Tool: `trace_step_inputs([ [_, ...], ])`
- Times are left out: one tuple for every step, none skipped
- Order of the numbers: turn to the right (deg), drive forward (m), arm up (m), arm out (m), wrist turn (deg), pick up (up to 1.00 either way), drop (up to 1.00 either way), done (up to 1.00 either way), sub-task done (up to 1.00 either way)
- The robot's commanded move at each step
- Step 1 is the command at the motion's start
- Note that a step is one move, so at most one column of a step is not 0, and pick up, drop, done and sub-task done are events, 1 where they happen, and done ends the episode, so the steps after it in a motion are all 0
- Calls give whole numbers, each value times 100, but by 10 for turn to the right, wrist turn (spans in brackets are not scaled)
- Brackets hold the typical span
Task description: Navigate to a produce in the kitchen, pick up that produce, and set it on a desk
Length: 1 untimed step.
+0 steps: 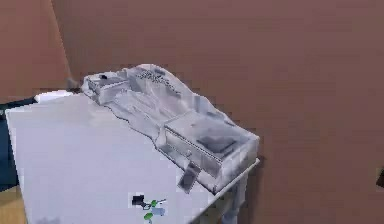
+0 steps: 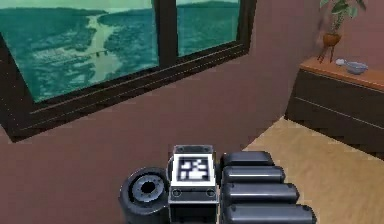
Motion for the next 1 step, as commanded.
trace_step_inputs([
  [-450,0,0,0,0,0,0,0,0],
])
